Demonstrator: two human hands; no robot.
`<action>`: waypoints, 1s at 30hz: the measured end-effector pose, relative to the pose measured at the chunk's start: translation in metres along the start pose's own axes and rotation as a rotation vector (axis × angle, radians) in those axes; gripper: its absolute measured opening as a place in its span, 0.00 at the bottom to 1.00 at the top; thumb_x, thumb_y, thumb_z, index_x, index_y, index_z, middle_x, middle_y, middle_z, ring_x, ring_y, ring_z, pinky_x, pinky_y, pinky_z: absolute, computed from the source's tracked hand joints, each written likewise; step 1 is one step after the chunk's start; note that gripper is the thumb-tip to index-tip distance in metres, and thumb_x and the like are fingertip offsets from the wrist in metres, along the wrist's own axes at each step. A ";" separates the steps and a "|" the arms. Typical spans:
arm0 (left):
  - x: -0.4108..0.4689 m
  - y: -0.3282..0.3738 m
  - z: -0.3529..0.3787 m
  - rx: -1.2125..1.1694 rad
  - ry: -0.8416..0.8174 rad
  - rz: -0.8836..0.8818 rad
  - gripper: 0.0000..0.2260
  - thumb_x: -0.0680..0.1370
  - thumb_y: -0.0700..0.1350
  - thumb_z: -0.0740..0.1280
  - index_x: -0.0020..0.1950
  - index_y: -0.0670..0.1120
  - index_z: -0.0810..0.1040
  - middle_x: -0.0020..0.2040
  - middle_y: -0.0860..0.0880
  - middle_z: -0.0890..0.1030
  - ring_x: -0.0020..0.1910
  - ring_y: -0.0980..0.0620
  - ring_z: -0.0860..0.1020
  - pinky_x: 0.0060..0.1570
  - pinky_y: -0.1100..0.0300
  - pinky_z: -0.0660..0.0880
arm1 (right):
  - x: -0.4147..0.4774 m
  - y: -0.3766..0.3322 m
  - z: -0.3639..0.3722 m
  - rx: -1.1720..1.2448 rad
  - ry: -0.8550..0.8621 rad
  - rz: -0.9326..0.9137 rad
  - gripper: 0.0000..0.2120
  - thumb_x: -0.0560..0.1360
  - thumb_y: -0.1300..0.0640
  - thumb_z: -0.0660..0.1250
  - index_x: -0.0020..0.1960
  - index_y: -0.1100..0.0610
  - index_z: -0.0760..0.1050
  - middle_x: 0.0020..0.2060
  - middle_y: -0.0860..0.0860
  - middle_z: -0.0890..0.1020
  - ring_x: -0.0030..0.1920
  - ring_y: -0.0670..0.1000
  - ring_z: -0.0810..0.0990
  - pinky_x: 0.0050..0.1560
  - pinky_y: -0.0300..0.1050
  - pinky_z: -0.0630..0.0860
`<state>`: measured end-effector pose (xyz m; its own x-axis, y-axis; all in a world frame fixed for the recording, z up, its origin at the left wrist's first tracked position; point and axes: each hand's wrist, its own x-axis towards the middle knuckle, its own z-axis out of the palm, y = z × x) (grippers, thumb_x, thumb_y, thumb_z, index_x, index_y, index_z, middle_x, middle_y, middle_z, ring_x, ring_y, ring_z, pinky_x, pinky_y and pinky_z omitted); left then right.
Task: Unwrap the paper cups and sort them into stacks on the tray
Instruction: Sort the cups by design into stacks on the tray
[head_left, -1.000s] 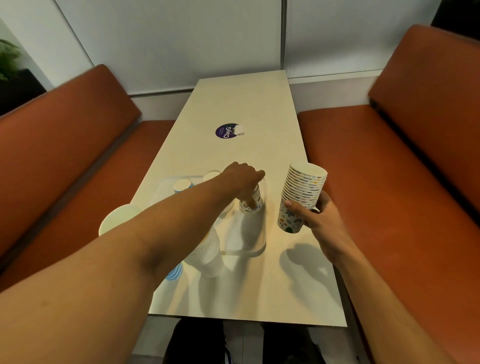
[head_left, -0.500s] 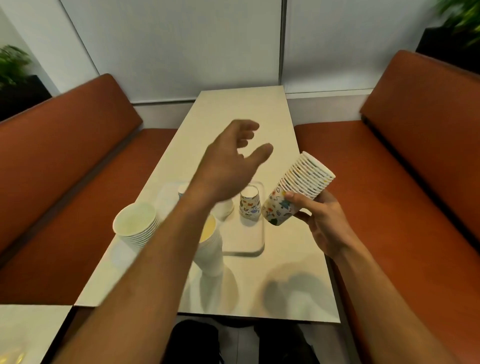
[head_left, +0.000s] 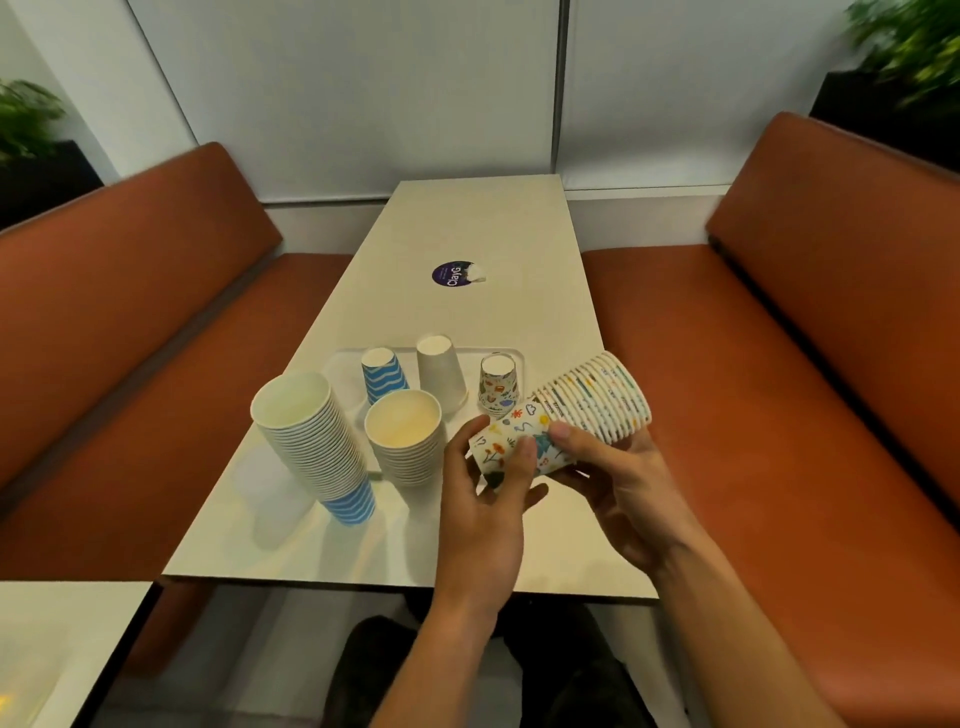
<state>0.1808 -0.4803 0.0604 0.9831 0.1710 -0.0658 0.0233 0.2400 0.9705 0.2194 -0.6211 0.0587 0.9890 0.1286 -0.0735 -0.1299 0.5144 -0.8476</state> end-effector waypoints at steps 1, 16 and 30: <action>-0.001 0.002 -0.002 -0.025 -0.001 -0.001 0.26 0.73 0.55 0.73 0.69 0.55 0.74 0.61 0.56 0.83 0.60 0.54 0.83 0.53 0.55 0.83 | -0.002 0.000 0.002 -0.002 -0.008 0.000 0.34 0.65 0.63 0.77 0.70 0.60 0.71 0.58 0.59 0.86 0.58 0.60 0.86 0.52 0.50 0.86; 0.004 0.036 -0.028 0.177 -0.180 0.107 0.22 0.72 0.51 0.75 0.65 0.53 0.78 0.56 0.54 0.86 0.54 0.50 0.86 0.48 0.55 0.84 | -0.020 -0.029 -0.005 -0.406 -0.063 -0.093 0.25 0.64 0.57 0.82 0.58 0.54 0.77 0.55 0.56 0.86 0.56 0.57 0.86 0.54 0.54 0.85; 0.066 0.087 -0.004 0.732 -0.376 0.032 0.23 0.77 0.55 0.75 0.69 0.53 0.73 0.53 0.54 0.82 0.47 0.54 0.85 0.50 0.56 0.84 | -0.001 -0.037 -0.025 -0.657 -0.096 0.011 0.31 0.66 0.48 0.79 0.67 0.48 0.74 0.54 0.54 0.83 0.48 0.56 0.87 0.39 0.54 0.85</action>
<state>0.2474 -0.4445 0.1401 0.9775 -0.1953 -0.0802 -0.0206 -0.4660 0.8845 0.2246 -0.6612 0.0772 0.9732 0.2213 -0.0631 -0.0400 -0.1071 -0.9934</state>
